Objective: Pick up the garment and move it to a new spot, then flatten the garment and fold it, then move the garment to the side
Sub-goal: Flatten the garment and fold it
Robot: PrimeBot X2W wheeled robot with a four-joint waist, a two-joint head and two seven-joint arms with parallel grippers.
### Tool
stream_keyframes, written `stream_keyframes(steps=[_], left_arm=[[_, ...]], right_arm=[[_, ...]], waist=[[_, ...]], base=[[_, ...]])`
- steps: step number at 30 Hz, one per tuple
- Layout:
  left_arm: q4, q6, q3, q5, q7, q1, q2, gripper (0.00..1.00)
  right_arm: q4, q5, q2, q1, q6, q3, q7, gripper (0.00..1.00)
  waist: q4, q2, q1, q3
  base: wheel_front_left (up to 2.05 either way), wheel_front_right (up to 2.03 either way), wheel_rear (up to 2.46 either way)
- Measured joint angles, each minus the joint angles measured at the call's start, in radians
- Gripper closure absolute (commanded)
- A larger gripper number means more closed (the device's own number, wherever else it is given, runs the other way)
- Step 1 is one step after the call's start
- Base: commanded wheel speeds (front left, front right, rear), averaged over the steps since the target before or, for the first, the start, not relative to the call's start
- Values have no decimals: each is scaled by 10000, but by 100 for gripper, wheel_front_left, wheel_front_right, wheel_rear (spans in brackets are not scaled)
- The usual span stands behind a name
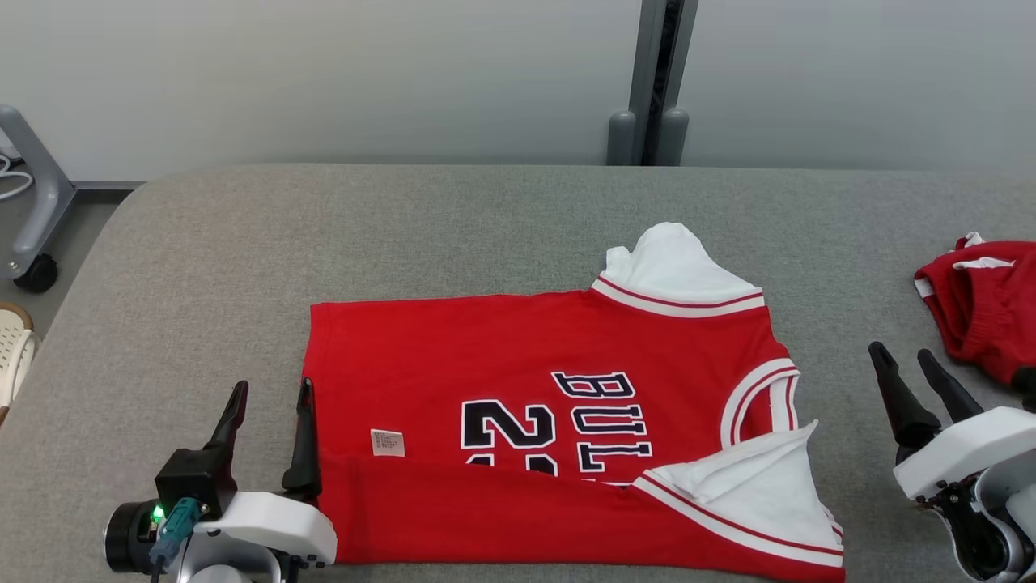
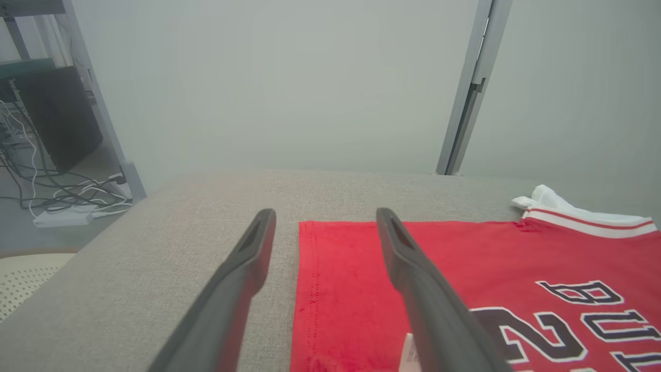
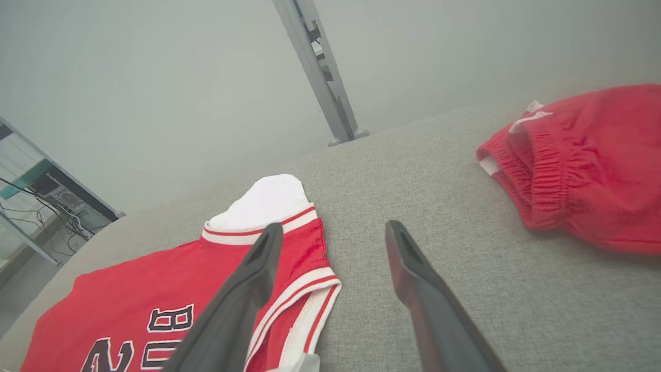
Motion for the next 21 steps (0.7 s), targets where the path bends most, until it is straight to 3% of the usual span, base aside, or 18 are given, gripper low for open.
stream_keyframes(steps=[4, 7, 10, 17, 21], left_arm=[[205, 0, 19, 345, 0, -118, -92, 0], [370, -2, 92, 443, 0, -264, -151, 0], [548, -46, 169, 506, 0, -351, -201, 0], [725, -132, 307, 518, 0, -505, -238, 0], [752, -148, 353, 541, 0, -574, -253, 0]], right_arm=[[105, -1507, 288, -181, 0, -435, -8, 0], [10, -3367, 383, -345, 0, -861, -25, 0], [-247, -4439, 930, -212, 4, -1310, -31, 0], [-487, -5971, 1549, 171, 12, -1981, -35, 0], [-485, -6195, 1829, 265, 10, -2226, -35, 0]], waist=[[-40, 0, 0, 261], [-73, 0, 0, 436], [-94, 0, 0, 535], [-75, 0, 0, 619], [-65, 0, 0, 656]], base=[[0, 0, 0], [0, 0, 0], [0, 0, 0], [0, 0, 0], [0, 0, 0]])
